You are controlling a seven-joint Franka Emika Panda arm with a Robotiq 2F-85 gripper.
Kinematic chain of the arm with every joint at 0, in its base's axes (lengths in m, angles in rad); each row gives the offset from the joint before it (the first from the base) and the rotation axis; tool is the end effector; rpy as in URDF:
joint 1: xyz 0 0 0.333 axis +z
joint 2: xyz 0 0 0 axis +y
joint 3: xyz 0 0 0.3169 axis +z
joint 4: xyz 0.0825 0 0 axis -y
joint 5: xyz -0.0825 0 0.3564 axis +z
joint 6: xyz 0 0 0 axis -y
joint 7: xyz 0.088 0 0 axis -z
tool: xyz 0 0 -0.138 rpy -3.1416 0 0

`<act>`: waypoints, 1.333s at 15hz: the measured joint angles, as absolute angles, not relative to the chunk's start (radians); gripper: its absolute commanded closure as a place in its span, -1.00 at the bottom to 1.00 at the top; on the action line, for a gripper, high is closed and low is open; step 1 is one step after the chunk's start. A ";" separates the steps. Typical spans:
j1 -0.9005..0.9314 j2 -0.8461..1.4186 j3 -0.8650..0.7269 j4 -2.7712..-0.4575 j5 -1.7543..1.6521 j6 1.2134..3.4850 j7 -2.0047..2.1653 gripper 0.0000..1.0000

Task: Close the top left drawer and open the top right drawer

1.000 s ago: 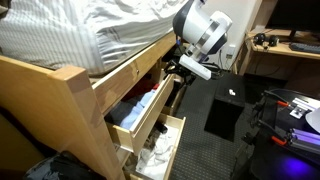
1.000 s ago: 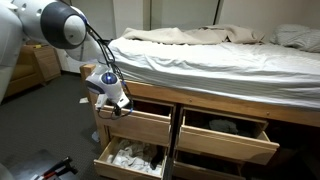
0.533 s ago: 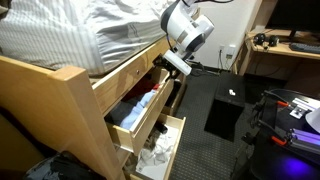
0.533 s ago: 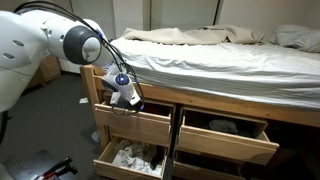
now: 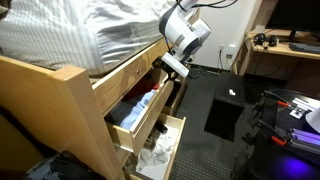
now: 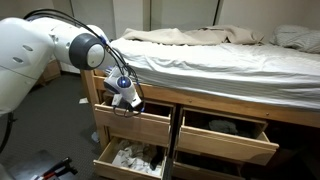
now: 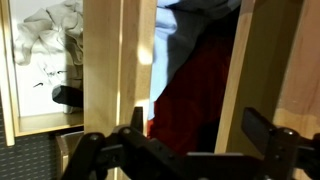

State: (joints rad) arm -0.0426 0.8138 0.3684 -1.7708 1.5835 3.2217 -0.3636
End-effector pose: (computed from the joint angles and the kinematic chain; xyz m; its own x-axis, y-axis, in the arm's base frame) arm 0.6156 0.0891 0.1225 0.4463 -0.8949 -0.0001 -0.7338 -0.3659 -0.5724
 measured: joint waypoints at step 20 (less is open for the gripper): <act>0.052 0.839 0.198 -1.916 1.271 3.018 0.018 -1.00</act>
